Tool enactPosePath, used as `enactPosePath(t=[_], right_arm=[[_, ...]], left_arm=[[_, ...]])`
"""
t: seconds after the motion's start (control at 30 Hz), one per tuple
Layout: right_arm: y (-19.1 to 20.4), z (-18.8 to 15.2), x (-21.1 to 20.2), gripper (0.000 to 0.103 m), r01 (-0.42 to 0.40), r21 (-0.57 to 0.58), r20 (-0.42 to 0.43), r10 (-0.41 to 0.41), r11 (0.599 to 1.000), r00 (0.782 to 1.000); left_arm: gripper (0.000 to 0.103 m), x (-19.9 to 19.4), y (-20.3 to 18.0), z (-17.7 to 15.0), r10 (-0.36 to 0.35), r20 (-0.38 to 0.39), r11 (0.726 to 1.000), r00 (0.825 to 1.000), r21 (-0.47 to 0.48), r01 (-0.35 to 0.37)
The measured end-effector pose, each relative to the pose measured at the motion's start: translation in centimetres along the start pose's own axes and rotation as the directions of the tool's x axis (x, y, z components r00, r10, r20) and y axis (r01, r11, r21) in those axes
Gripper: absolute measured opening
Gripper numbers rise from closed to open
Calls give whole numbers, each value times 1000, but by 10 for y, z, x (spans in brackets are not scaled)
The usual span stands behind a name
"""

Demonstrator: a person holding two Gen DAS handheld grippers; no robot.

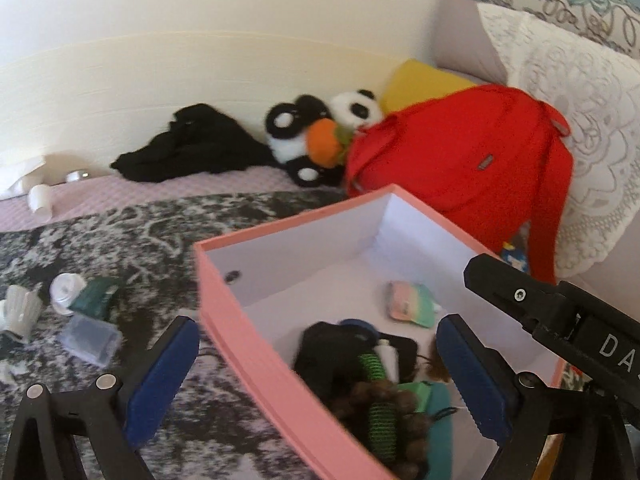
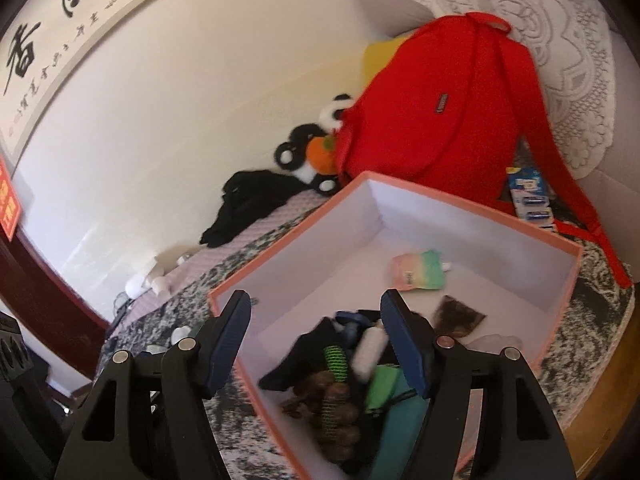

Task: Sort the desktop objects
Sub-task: 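Carry bracelet and pink-green pouch into the pink box and release them, then move both grippers back toward the pill bottle and clear box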

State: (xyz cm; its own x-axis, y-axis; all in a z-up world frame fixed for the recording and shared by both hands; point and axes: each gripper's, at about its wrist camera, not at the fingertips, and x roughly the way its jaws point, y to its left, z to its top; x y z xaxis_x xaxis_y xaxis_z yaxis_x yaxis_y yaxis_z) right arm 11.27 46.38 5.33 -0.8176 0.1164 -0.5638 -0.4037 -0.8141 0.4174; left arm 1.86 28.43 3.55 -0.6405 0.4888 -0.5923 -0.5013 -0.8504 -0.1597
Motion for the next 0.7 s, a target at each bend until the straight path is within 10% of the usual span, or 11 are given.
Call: enactPosePath(t=[0.27,0.7], right_arm=[[76,-29,38,72,-88,-143,-51,81,986,995],[178,-101,165,72,-218,-182,-308,155,959,939]], left_arm=[[99,-8,71,-8,172,23,984,985,-46,-171],[99,-7,234,-40,432,-58,884,900,-168,-435]])
